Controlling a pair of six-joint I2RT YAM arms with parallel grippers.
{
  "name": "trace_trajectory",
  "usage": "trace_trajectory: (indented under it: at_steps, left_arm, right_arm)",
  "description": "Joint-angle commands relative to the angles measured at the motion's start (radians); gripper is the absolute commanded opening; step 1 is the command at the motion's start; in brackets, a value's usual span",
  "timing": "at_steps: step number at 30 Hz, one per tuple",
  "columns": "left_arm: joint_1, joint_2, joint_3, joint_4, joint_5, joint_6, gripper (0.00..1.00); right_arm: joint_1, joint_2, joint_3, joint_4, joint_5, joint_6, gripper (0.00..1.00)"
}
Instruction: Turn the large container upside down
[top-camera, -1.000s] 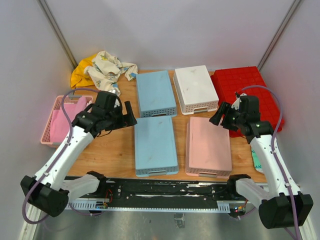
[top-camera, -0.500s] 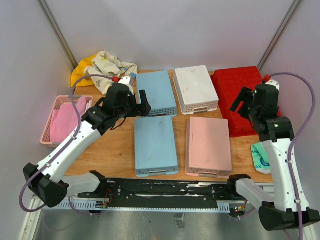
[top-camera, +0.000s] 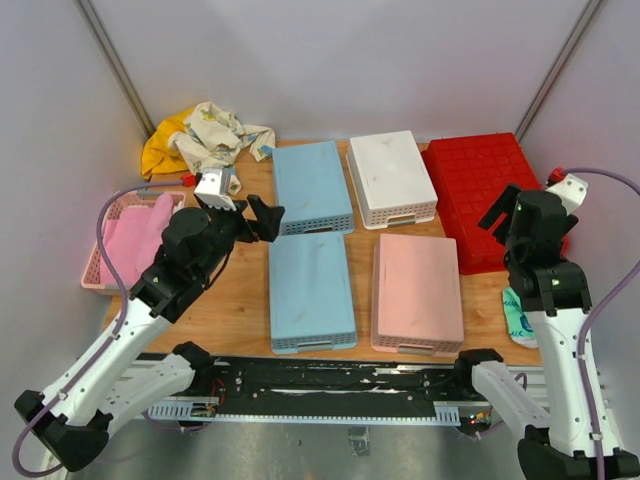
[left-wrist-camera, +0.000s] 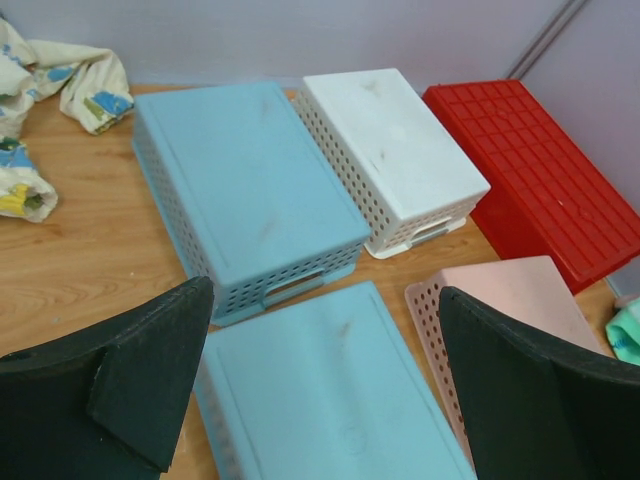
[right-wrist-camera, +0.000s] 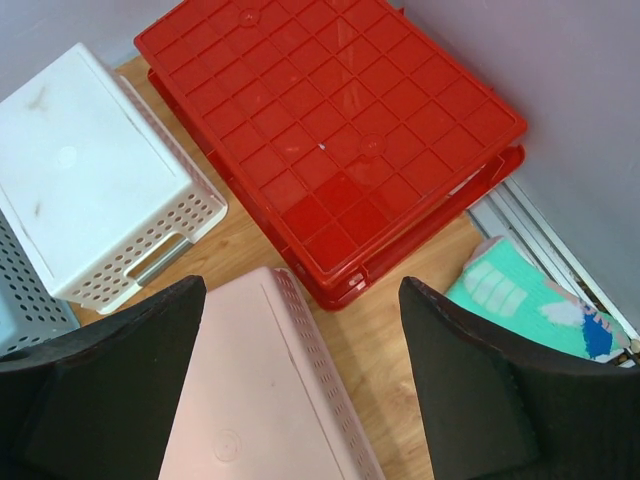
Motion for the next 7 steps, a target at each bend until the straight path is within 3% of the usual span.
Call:
trace_trajectory:
  at_steps: [1, 7]
  left_arm:
    - [-0.008, -0.033, -0.033, 0.074, -0.085, 0.041, 0.99]
    - [-0.008, -0.033, -0.038, 0.076, -0.091, 0.05, 0.99]
  right_arm:
    - [0.014, 0.012, -0.015, 0.073, 0.055, 0.033, 0.81]
    - [0.015, 0.042, 0.0, 0.078, 0.036, 0.038, 0.81]
